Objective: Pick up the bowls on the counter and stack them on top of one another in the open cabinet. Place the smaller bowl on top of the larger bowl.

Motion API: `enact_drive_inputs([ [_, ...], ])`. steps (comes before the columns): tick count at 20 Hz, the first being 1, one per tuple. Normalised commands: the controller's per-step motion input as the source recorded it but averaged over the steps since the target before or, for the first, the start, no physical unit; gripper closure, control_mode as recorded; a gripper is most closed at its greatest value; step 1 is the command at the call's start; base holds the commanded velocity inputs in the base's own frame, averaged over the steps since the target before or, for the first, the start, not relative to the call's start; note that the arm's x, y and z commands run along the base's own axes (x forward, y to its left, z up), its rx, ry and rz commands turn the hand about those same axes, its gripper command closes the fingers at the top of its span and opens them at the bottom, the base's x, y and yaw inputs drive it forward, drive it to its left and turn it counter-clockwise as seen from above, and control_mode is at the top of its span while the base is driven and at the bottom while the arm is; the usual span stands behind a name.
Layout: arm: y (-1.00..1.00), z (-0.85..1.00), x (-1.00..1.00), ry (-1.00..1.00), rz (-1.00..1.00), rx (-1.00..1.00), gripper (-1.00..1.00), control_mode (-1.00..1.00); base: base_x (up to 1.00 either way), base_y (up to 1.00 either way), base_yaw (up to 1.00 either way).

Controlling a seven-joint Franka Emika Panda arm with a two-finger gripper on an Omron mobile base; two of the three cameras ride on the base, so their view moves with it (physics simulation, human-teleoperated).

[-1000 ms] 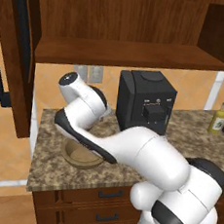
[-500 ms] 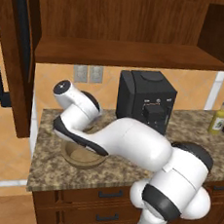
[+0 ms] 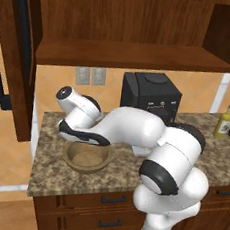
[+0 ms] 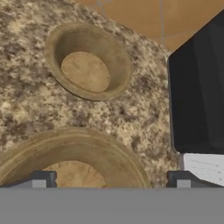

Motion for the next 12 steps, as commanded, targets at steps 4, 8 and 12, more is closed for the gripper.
enact_drive_inputs([
  [4, 0.08, -0.07, 0.18, 0.03, 0.00, 0.00, -1.00, -1.00, 0.00, 0.00, 0.00],
  [8, 0.07, -0.24, 0.17, 0.17, 0.00, 0.00, -1.00, -1.00, 0.00, 0.00, 0.00],
  [12, 0.13, -0.27, 0.30, 0.05, 0.00, 0.00, -1.00, -1.00, 0.00, 0.00, 0.00],
])
